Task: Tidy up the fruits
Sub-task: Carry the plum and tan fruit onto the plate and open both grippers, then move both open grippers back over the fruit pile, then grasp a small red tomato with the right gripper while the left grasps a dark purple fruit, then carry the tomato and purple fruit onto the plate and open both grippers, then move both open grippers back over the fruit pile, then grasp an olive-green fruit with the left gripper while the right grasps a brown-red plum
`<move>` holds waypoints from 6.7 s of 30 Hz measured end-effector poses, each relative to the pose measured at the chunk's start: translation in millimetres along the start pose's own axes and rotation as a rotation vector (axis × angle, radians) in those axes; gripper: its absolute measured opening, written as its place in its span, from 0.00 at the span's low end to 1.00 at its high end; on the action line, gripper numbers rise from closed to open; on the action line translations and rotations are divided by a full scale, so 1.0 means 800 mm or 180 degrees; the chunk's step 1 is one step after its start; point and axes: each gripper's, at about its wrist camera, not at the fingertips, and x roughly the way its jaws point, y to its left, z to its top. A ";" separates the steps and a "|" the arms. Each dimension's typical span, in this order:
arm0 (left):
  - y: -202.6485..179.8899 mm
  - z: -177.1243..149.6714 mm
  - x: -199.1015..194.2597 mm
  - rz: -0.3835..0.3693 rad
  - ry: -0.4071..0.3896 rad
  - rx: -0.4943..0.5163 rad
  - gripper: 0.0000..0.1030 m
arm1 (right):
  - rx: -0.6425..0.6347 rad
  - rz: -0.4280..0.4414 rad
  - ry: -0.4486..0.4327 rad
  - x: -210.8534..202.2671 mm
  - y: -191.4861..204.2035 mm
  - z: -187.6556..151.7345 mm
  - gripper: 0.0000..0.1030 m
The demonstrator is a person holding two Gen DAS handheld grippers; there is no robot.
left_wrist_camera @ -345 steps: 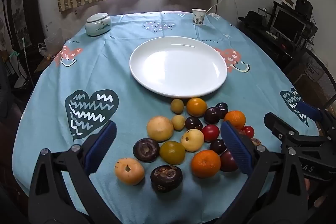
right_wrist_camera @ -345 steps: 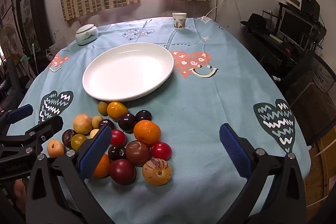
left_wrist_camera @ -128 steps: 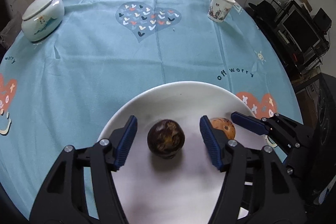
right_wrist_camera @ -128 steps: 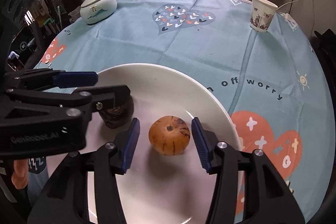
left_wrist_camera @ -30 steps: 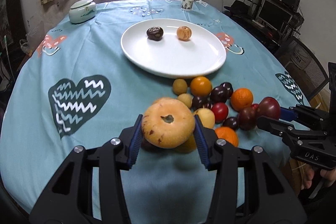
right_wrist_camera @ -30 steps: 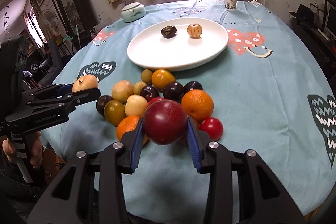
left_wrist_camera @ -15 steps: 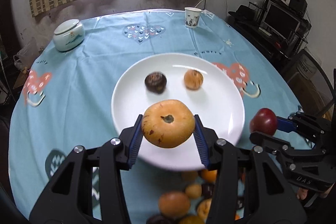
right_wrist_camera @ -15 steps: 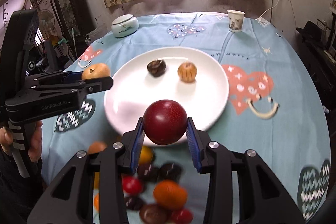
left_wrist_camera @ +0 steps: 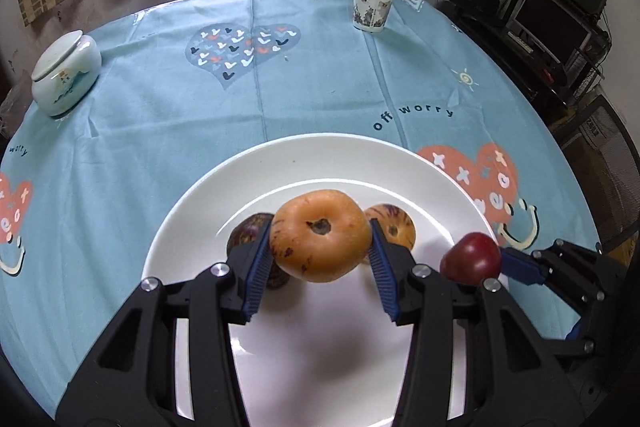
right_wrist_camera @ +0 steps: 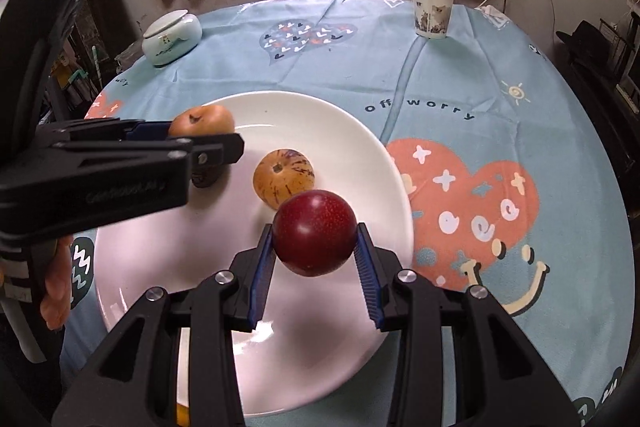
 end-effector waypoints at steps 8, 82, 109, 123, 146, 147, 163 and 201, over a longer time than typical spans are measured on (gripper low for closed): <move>-0.001 0.008 -0.006 0.0062 -0.0095 -0.0011 0.60 | 0.0000 -0.0035 -0.0163 0.004 -0.001 0.008 0.46; 0.025 -0.347 -0.150 0.0654 -0.0146 -0.0101 0.95 | 0.0078 -0.0133 -0.0129 -0.152 0.014 -0.258 0.29; 0.005 -0.330 -0.201 0.0090 -0.0446 -0.0158 0.43 | 0.0082 0.0178 -0.0321 -0.181 0.045 -0.246 0.29; 0.011 -0.202 -0.195 0.0246 -0.0620 -0.0006 0.43 | -0.0173 0.0393 -0.0408 -0.155 0.071 -0.148 0.29; 0.067 -0.042 -0.041 0.0303 -0.0136 -0.0309 0.44 | -0.0337 0.0260 0.0158 0.035 0.075 0.031 0.37; 0.067 -0.042 -0.046 0.0313 -0.0175 -0.0319 0.46 | -0.0326 0.0258 0.0163 0.035 0.075 0.032 0.47; 0.032 -0.176 -0.207 0.0225 -0.0815 -0.0262 0.92 | -0.0546 0.0109 -0.0040 -0.124 0.086 -0.104 0.56; -0.007 -0.349 -0.141 0.0287 0.0121 -0.0038 0.93 | 0.0031 0.0259 0.0032 -0.103 0.051 -0.238 0.54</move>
